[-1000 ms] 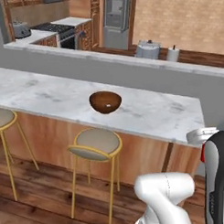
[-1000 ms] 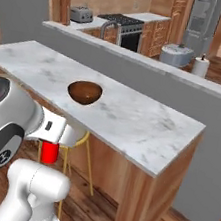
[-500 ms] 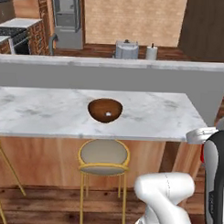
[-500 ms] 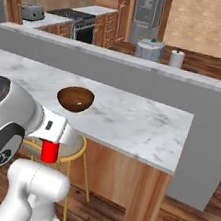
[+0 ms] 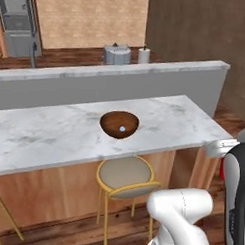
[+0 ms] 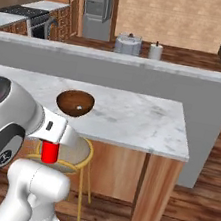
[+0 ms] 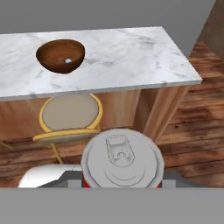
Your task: Open the fridge, grab two sodas, and place both sodas inside the bowl with ice on the dining counter.
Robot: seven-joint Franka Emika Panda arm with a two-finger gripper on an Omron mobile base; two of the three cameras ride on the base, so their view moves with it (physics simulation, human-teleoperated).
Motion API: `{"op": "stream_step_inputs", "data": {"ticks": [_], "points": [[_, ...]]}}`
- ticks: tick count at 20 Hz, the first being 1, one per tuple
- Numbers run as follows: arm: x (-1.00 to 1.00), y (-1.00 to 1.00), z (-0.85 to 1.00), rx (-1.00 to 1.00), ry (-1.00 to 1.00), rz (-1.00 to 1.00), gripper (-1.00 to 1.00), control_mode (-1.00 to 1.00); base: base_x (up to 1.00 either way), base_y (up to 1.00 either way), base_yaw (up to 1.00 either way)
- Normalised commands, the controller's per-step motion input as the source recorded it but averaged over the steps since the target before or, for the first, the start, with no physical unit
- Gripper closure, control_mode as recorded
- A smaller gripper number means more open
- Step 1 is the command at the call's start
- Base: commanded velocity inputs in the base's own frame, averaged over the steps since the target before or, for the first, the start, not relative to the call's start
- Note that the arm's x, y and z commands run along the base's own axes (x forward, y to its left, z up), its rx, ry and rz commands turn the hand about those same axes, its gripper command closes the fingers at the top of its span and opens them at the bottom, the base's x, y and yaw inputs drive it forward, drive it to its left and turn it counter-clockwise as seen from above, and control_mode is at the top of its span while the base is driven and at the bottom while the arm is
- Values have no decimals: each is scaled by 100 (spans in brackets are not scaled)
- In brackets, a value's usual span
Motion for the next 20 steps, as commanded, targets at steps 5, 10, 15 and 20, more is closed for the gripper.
{"op": "stream_step_inputs", "data": {"ticks": [5, 10, 15, 20], "points": [[0, 0, 0, 0, 0, 0, 100, 100, 23, 100, -30], [0, 0, 0, 0, 0, 0, 100, 100, 71, 97, -13], [0, 0, 0, 0, 0, 0, 100, 100, 100, 39, -1], [0, 0, 0, 0, 0, 0, 100, 100, 90, 1, -1]]}}
